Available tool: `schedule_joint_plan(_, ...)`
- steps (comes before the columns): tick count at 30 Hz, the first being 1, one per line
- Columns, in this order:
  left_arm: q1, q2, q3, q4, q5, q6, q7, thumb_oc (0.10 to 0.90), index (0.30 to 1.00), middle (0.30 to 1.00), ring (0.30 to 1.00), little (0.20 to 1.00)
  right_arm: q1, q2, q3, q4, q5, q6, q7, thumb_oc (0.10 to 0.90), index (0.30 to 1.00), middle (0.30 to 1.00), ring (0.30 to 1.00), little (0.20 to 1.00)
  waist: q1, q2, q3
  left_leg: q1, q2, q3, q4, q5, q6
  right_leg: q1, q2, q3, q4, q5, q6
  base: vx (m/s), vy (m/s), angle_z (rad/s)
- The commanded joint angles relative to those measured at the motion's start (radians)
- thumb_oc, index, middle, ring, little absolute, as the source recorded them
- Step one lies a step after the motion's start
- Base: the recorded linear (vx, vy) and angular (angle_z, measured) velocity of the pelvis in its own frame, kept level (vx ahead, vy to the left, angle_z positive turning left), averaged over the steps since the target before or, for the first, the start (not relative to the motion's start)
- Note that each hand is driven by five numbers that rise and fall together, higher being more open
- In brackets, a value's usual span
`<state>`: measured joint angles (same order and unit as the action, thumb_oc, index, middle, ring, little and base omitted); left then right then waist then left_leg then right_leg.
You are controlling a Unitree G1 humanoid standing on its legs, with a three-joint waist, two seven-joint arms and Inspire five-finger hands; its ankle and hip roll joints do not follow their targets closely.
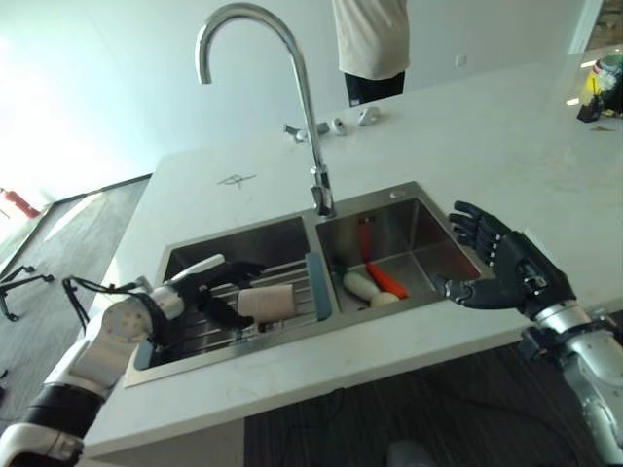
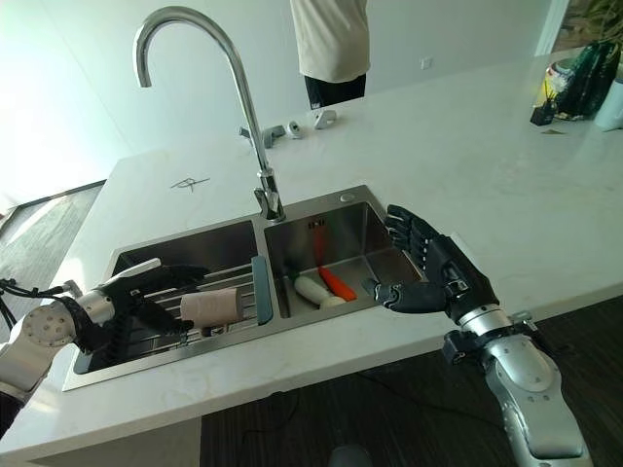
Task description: Place the dishes in the dishwasher.
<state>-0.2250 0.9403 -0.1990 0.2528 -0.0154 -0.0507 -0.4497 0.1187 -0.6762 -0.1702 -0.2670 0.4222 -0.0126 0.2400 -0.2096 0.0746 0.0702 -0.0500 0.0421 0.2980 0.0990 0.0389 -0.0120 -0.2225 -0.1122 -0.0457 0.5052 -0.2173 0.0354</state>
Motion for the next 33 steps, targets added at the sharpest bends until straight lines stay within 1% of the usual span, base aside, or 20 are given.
schedule_joint_plan(1, -0.172, 0.008, 0.054, 0.004, 0.07, -0.06, 0.04, 0.8, 0.9, 0.9, 0.9, 0.9, -0.141, -0.017, -0.032, -0.076, 0.0, -0.104, -0.012, 0.8, 0.9, 0.9, 0.9, 0.9, -0.017, 0.001, -0.021, 0.031, 0.046, -0.029, 0.201, -0.309, -0.015, 0.107, -0.008, -0.005, -0.205, 0.056, 0.118, -0.01, -0.001, -0.06)
schedule_joint_plan(3, -0.178, 0.008, 0.048, 0.025, 0.085, -0.071, 0.04, 0.8, 0.9, 0.9, 0.9, 0.9, -0.138, -0.021, -0.037, -0.078, 0.004, -0.104, -0.01, 0.8, 0.9, 0.9, 0.9, 0.9, -0.022, 0.001, -0.022, 0.033, 0.046, -0.024, 0.201, -0.311, -0.014, 0.107, -0.006, -0.003, -0.205, 0.056, 0.117, -0.01, 0.0, -0.1)
schedule_joint_plan(7, -0.185, -0.006, 0.039, 0.051, 0.113, -0.065, 0.044, 0.8, 0.9, 0.9, 0.9, 0.9, -0.132, -0.016, -0.042, -0.075, -0.005, -0.11, -0.003, 0.8, 0.9, 0.9, 0.9, 0.9, -0.031, 0.003, -0.023, 0.038, 0.048, -0.012, 0.201, -0.313, -0.012, 0.106, -0.001, -0.002, -0.205, 0.056, 0.116, -0.01, -0.003, -0.1)
schedule_joint_plan(9, -0.187, -0.006, 0.033, 0.07, 0.125, -0.076, 0.05, 0.8, 0.9, 0.9, 0.9, 0.9, -0.132, -0.017, -0.04, -0.077, -0.012, -0.11, -0.003, 0.8, 0.9, 0.9, 0.9, 0.9, -0.035, 0.004, -0.023, 0.04, 0.048, -0.008, 0.201, -0.314, -0.01, 0.106, 0.001, -0.001, -0.205, 0.057, 0.115, 0.0, 0.005, -0.06)
schedule_joint_plan(10, -0.186, -0.009, 0.03, 0.077, 0.14, -0.08, 0.054, 0.8, 0.9, 0.9, 0.9, 0.9, -0.129, -0.018, -0.04, -0.076, -0.014, -0.111, -0.002, 0.8, 0.9, 0.9, 0.9, 0.9, -0.037, 0.005, -0.021, 0.049, 0.048, -0.008, 0.201, -0.323, -0.009, 0.114, 0.002, -0.001, -0.205, 0.049, 0.118, 0.0, -0.002, -0.05)
schedule_joint_plan(12, -0.182, -0.011, 0.022, 0.102, 0.19, -0.09, 0.067, 0.8, 0.9, 0.9, 0.9, 0.9, -0.127, -0.016, -0.043, -0.074, -0.019, -0.114, 0.004, 0.8, 0.9, 0.9, 0.9, 0.9, -0.044, 0.003, -0.023, 0.048, 0.049, 0.0, 0.201, -0.316, -0.008, 0.11, 0.007, 0.004, -0.205, 0.056, 0.114, 0.0, -0.002, -0.02)
schedule_joint_plan(16, -0.19, -0.011, -0.002, 0.146, 0.24, -0.084, 0.09, 0.8, 0.9, 0.9, 0.9, 0.9, -0.125, -0.026, -0.049, -0.075, -0.016, -0.108, 0.004, 0.8, 0.9, 0.9, 0.9, 0.9, -0.052, 0.001, -0.024, 0.05, 0.05, 0.008, 0.201, -0.317, -0.008, 0.107, 0.012, 0.01, -0.205, 0.057, 0.115, 0.0, -0.005, -0.16)
schedule_joint_plan(18, -0.198, -0.018, -0.018, 0.184, 0.295, -0.1, 0.111, 0.8, 0.9, 0.9, 0.9, 0.9, -0.122, -0.033, -0.051, -0.074, -0.023, -0.112, 0.012, 0.8, 0.9, 0.9, 0.9, 0.9, -0.059, 0.002, -0.022, 0.058, 0.052, 0.013, 0.201, -0.326, -0.006, 0.112, 0.016, 0.01, -0.205, 0.051, 0.117, 0.02, 0.006, -0.1)
schedule_joint_plan(21, -0.199, -0.025, -0.062, 0.255, 0.402, -0.096, 0.118, 0.8, 0.9, 0.9, 0.9, 0.9, -0.115, -0.047, -0.062, -0.073, -0.014, -0.111, 0.029, 0.8, 0.9, 0.9, 0.9, 0.9, -0.073, 0.001, -0.025, 0.061, 0.052, 0.027, 0.201, -0.329, -0.003, 0.108, 0.023, 0.017, -0.205, 0.052, 0.117, 0.02, 0.004, -0.11)
schedule_joint_plan(26, -0.194, -0.055, -0.096, 0.3, 0.44, -0.061, 0.077, 0.8, 0.9, 0.9, 0.9, 0.9, -0.114, -0.054, -0.061, -0.077, -0.017, -0.108, 0.032, 0.8, 0.9, 0.9, 0.9, 0.9, -0.079, 0.0, -0.025, 0.062, 0.05, 0.031, 0.201, -0.331, 0.0, 0.104, 0.026, 0.028, -0.205, 0.054, 0.119, 0.0, 0.001, -0.1)
schedule_joint_plan(27, -0.197, -0.064, -0.107, 0.314, 0.45, -0.047, 0.053, 0.8, 0.9, 0.9, 0.9, 0.9, -0.118, -0.059, -0.06, -0.078, -0.011, -0.104, 0.033, 0.8, 0.9, 0.9, 0.9, 0.9, -0.081, 0.0, -0.024, 0.063, 0.051, 0.033, 0.201, -0.331, 0.0, 0.104, 0.026, 0.03, -0.205, 0.055, 0.12, 0.0, 0.002, -0.05)
schedule_joint_plan(28, -0.199, -0.067, -0.113, 0.323, 0.452, -0.038, 0.043, 0.616, 0.625, 0.625, 0.625, 0.625, -0.119, -0.06, -0.06, -0.077, -0.009, -0.103, 0.034, 0.8, 0.9, 0.9, 0.9, 0.9, -0.083, 0.0, -0.024, 0.064, 0.051, 0.035, 0.201, -0.332, 0.0, 0.104, 0.026, 0.029, -0.205, 0.056, 0.12, 0.0, 0.0, 0.0)
schedule_joint_plan(29, -0.202, -0.07, -0.117, 0.329, 0.451, -0.029, 0.039, 0.536, 0.505, 0.505, 0.505, 0.505, -0.121, -0.061, -0.057, -0.078, -0.009, -0.102, 0.035, 0.8, 0.9, 0.9, 0.9, 0.9, -0.083, 0.001, -0.024, 0.065, 0.051, 0.037, 0.201, -0.332, 0.0, 0.104, 0.026, 0.029, -0.205, 0.056, 0.12, 0.0, 0.0, 0.0)
schedule_joint_plan(30, -0.207, -0.074, -0.119, 0.342, 0.409, -0.036, 0.044, 0.4, 0.3, 0.3, 0.3, 0.3, -0.123, -0.063, -0.054, -0.083, -0.007, -0.097, 0.038, 0.8, 0.9, 0.9, 0.9, 0.9, -0.085, 0.001, -0.025, 0.066, 0.05, 0.039, 0.201, -0.333, 0.001, 0.104, 0.027, 0.03, -0.205, 0.055, 0.12, 0.0, 0.0, 0.0)
schedule_joint_plan(33, -0.2, -0.086, -0.097, 0.317, 0.34, -0.045, 0.092, 0.4, 0.3, 0.3, 0.3, 0.3, -0.116, -0.051, -0.057, -0.087, -0.015, -0.098, 0.042, 0.8, 0.9, 0.9, 0.9, 0.9, -0.081, 0.0, -0.025, 0.068, 0.048, 0.038, 0.201, -0.335, 0.004, 0.107, 0.028, 0.027, -0.205, 0.054, 0.118, 0.0, 0.0, 0.0)
